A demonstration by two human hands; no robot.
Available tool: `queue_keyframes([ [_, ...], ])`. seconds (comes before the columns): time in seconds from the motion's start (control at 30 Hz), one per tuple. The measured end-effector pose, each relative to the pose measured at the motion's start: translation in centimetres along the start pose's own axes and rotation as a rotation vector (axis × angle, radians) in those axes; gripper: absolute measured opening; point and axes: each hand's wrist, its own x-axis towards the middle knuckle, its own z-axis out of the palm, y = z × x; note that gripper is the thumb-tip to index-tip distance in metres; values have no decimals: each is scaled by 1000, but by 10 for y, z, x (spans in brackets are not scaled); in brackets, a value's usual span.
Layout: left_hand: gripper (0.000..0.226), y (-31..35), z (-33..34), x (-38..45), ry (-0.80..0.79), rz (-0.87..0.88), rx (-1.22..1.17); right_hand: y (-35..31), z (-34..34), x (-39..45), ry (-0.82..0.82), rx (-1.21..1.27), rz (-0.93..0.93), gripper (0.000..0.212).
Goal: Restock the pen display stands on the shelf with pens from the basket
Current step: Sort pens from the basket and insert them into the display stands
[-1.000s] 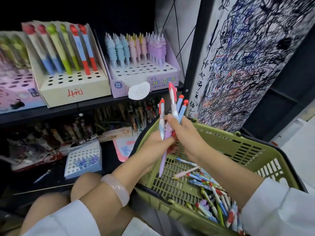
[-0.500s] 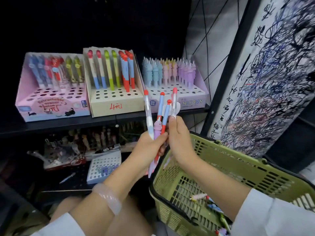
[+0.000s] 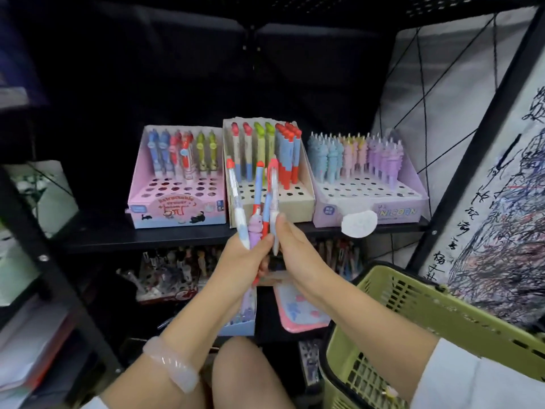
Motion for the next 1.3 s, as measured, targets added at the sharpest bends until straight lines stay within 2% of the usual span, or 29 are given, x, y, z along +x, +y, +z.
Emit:
queue_keyframes([
  [0.13,14,6,-20,7,65,60,53,-11,5,17,7,-75,-49,38],
  [0.23,11,9,-31,12,91,118,177,-28,7,37,148,-85,-145,22],
  [0.33,12,11,-38,14,133,135,200,-44,7,55,257,-82,-199,12],
  [0.43,17,16,-41,15,148,162,200,-50,11,64,249,-91,-207,15],
  [0.57,7,19,-47,18,147,201,214,-57,16,72,223,-133,-216,16],
  [0.7,17,17,-67,24,207,162,224,-72,15,86,172,-187,-263,14],
  [0.8,22,19,-90,29,297,148,194,-88,17,101,139,-225,-305,21],
  [0.93,23,25,-123,35,399,144,182,-108,33,126,141,-275,-425,10],
  [1.1,17,27,-147,39,429,127,150,-110,63,155,161,-536,-477,3],
  [1.3,18,24,-165,37,432,131,138,-108,86,165,190,-554,-548,4],
])
